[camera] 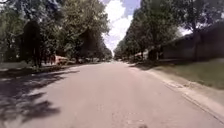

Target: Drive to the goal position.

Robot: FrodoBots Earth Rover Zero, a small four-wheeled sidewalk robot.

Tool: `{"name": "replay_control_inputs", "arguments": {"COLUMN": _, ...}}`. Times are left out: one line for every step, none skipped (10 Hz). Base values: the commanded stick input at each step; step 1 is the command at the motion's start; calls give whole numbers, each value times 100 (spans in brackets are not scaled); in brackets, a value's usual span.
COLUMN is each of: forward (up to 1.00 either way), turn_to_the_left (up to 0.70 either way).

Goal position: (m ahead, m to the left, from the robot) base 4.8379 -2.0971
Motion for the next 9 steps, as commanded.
{"name": "replay_control_inputs", "arguments": {"forward": 70, "turn_to_the_left": 0}}
{"name": "replay_control_inputs", "arguments": {"forward": 70, "turn_to_the_left": 0}}
{"name": "replay_control_inputs", "arguments": {"forward": 70, "turn_to_the_left": 0}}
{"name": "replay_control_inputs", "arguments": {"forward": 70, "turn_to_the_left": 0}}
{"name": "replay_control_inputs", "arguments": {"forward": 70, "turn_to_the_left": 0}}
{"name": "replay_control_inputs", "arguments": {"forward": 70, "turn_to_the_left": 0}}
{"name": "replay_control_inputs", "arguments": {"forward": 70, "turn_to_the_left": 0}}
{"name": "replay_control_inputs", "arguments": {"forward": 70, "turn_to_the_left": 0}}
{"name": "replay_control_inputs", "arguments": {"forward": 70, "turn_to_the_left": 0}}
